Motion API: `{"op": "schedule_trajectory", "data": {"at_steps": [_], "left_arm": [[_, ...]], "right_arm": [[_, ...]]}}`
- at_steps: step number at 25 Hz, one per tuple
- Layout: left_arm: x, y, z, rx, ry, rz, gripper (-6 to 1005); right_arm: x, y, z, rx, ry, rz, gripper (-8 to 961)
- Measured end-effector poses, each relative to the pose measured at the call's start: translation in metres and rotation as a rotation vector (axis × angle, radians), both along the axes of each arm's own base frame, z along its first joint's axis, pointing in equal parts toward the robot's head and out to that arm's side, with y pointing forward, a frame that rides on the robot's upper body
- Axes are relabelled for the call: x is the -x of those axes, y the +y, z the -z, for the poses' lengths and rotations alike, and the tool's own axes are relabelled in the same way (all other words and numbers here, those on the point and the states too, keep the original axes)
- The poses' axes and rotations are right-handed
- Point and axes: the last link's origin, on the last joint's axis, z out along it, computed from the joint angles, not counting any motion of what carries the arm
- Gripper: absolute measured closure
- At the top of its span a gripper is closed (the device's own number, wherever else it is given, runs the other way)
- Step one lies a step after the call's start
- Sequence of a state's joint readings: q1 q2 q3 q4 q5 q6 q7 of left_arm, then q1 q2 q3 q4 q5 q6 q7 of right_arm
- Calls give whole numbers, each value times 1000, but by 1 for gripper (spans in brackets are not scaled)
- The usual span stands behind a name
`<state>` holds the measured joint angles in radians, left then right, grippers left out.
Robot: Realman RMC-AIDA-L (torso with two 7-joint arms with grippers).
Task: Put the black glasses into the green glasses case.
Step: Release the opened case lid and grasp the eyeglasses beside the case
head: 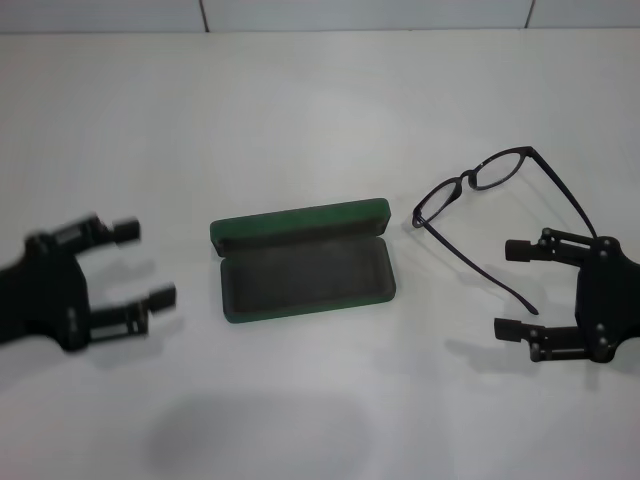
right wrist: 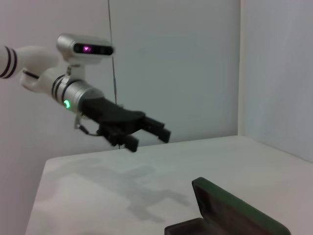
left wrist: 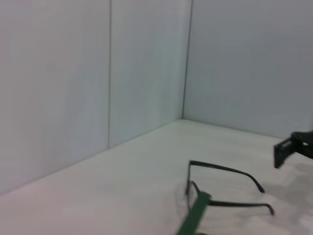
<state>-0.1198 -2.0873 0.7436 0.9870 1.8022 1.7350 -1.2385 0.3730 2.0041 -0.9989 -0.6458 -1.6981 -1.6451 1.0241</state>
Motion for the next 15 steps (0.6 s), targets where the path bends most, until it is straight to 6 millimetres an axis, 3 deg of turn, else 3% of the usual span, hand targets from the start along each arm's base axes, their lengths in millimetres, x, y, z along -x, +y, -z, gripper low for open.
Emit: {"op": "schedule_trajectory", "data": {"at_steps": [2, 7, 15], "left_arm": [[6, -9, 10, 30, -4, 2, 136], [19, -21, 32, 122, 17, -25, 139], [23, -27, 40, 126, 23, -3, 146]], "right_arm": [[-2, -2, 0, 1, -3, 3, 95], [-4, -7, 4, 14, -10, 4, 96], [-5, -5, 3, 9, -15, 10, 107]]}}
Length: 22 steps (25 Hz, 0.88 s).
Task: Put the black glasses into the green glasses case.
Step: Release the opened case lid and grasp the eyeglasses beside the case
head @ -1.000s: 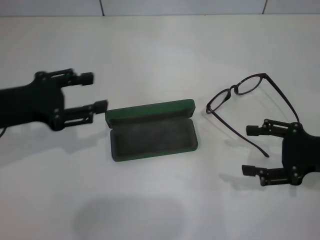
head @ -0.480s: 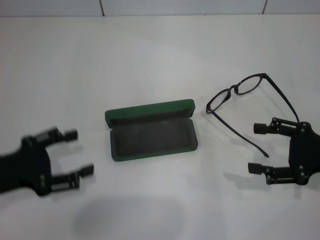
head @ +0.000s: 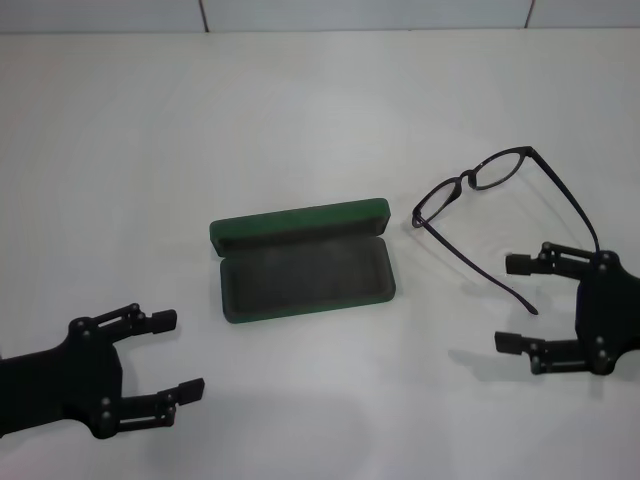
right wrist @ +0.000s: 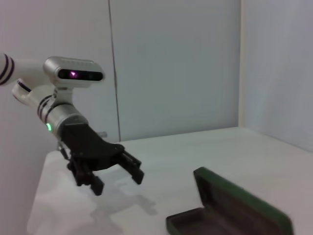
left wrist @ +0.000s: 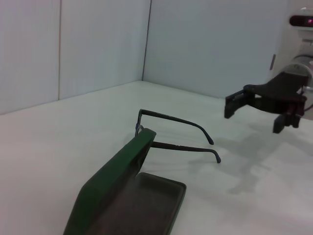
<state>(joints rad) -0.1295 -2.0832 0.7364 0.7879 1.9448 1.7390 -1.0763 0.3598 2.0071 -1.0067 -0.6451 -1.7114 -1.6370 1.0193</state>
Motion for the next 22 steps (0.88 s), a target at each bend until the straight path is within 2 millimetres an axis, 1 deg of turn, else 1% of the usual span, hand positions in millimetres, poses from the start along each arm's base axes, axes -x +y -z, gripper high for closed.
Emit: {"op": "schedule_trajectory", "data": {"at_steps": [2, 4, 6, 8, 10, 14, 15, 17, 18, 20, 22], "left_arm": [[0, 1, 0, 6, -2, -6, 146], [0, 1, 0, 11, -1, -9, 146], [0, 0, 1, 14, -1, -10, 147], [0, 0, 1, 18, -3, -14, 147], [0, 0, 2, 23, -6, -17, 147], [-1, -1, 3, 28, -9, -17, 147], [-1, -1, 3, 28, -9, -17, 147], [-4, 3, 3, 30, -12, -5, 147], [-4, 3, 4, 30, -12, -3, 147], [-6, 5, 4, 32, -13, 3, 147], [-6, 5, 4, 33, -13, 4, 147]], "right_arm": [[5, 7, -5, -3, -10, 1, 111], [14, 20, -14, 8, -41, 15, 114], [26, 36, -26, 34, -89, 37, 117], [43, 56, -41, 74, -173, 63, 121], [53, 68, -48, 97, -234, 79, 124], [86, 96, -64, 125, -424, 76, 130], [92, 100, -67, 125, -474, 70, 132], [103, 108, -71, 115, -569, 56, 174], [109, 112, -72, 107, -626, 41, 174], [125, 118, -69, 94, -737, -9, 175], [140, 123, -62, 82, -817, -70, 175]]}}
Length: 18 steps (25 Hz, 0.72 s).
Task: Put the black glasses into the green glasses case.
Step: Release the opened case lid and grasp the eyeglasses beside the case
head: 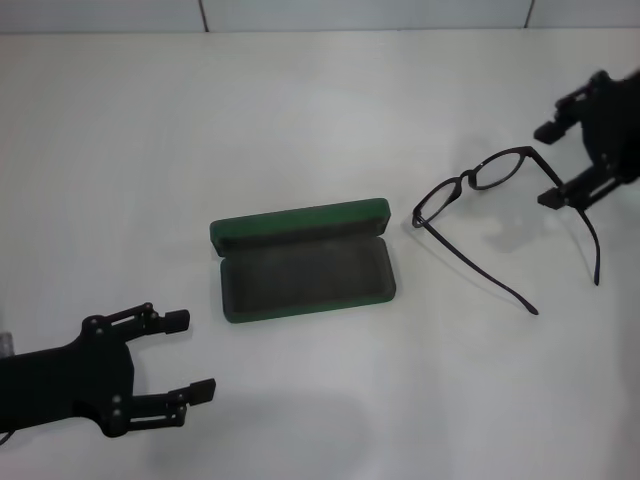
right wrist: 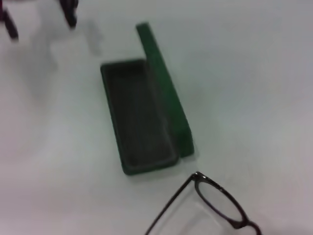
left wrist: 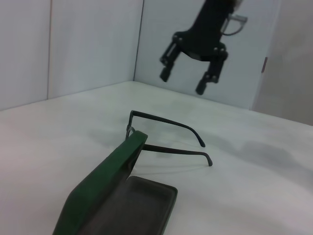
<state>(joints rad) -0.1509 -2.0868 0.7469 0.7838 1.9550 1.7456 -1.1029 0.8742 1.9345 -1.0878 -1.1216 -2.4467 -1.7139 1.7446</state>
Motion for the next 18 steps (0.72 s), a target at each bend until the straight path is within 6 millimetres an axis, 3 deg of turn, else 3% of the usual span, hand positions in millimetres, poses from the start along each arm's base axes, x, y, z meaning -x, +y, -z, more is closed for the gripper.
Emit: {"op": "schedule_trajectory", "data": {"at_steps": [8, 18], "left_arm": [[0, -1, 0, 2, -3, 6, 147], [-1, -2, 4, 13, -17, 2, 147]], "right_arm": [[52, 17, 25, 28, -183, -271, 177], [36, 19, 66, 80, -331, -398, 179]]}}
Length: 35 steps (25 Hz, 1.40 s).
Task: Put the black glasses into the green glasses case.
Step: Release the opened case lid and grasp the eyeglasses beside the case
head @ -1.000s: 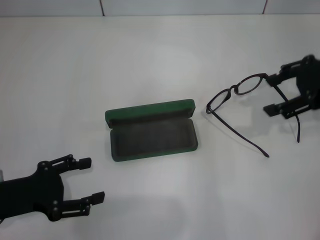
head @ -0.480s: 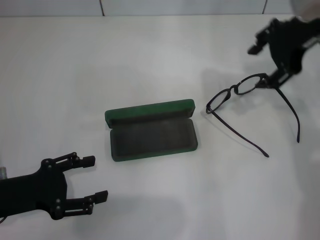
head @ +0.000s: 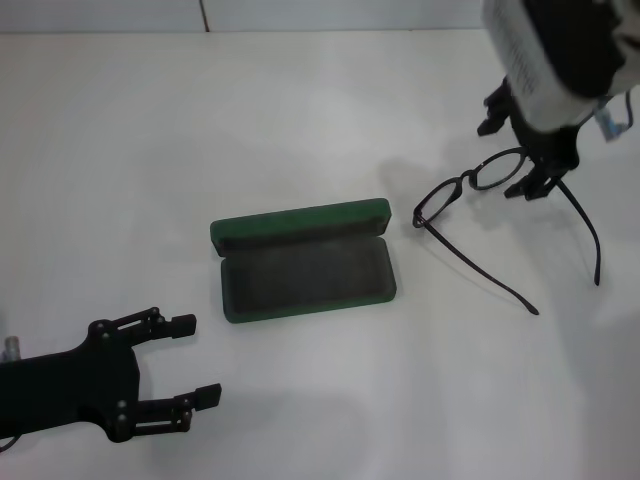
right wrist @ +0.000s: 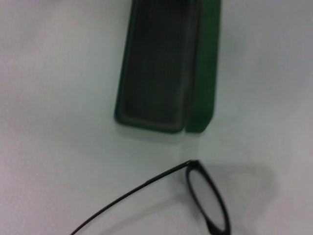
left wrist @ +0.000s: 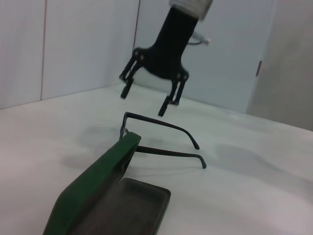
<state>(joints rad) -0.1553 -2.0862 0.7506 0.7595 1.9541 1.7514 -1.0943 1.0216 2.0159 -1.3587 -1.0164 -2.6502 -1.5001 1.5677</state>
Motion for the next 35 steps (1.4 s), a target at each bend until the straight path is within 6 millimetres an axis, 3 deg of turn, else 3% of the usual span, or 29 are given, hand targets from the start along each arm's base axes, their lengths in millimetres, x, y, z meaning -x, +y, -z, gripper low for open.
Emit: {"op": "schedule_trajectory", "data": {"at_steps": [16, 35], "left_arm": [[0, 1, 0, 2, -2, -9, 146], [-3, 4, 1, 22, -11, -15, 146]], "right_arm": [[-24, 6, 42, -8, -20, -76, 183], [-25, 10, 53, -14, 21, -101, 187]]}}
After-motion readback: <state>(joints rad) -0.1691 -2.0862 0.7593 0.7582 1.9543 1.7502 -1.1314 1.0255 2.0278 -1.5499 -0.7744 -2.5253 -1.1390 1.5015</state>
